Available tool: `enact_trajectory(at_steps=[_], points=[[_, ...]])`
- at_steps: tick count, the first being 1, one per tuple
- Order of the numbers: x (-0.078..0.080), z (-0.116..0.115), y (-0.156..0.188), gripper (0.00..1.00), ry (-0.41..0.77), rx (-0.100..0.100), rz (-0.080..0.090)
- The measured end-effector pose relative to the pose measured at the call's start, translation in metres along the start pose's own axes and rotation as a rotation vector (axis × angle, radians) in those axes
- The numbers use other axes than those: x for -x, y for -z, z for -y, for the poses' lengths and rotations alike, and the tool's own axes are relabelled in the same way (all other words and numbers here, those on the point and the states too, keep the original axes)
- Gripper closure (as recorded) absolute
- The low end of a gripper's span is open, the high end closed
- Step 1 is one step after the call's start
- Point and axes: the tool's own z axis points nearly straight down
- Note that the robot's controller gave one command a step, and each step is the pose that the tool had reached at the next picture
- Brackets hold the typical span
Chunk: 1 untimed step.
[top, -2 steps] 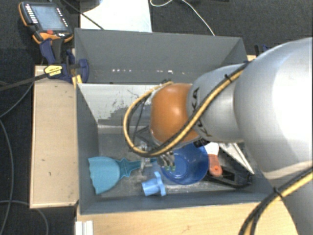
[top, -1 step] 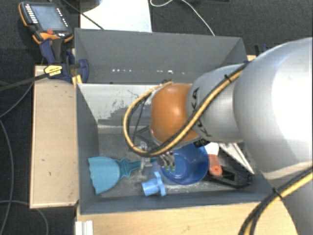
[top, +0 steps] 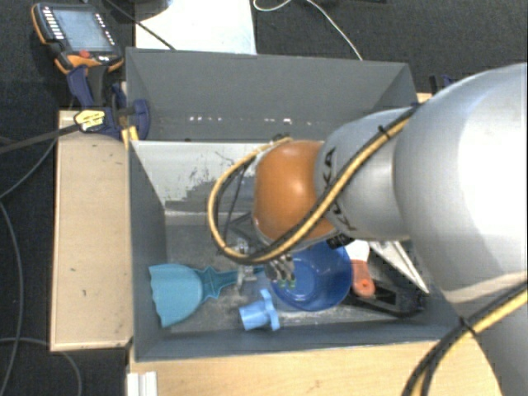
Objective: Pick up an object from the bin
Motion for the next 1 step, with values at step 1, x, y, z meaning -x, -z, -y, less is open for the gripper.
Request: enact_trajectory(at_steps=[1], points=[[0.0151, 0.0076, -0.0001, 1.00, -0.521, 0.000, 0.003]])
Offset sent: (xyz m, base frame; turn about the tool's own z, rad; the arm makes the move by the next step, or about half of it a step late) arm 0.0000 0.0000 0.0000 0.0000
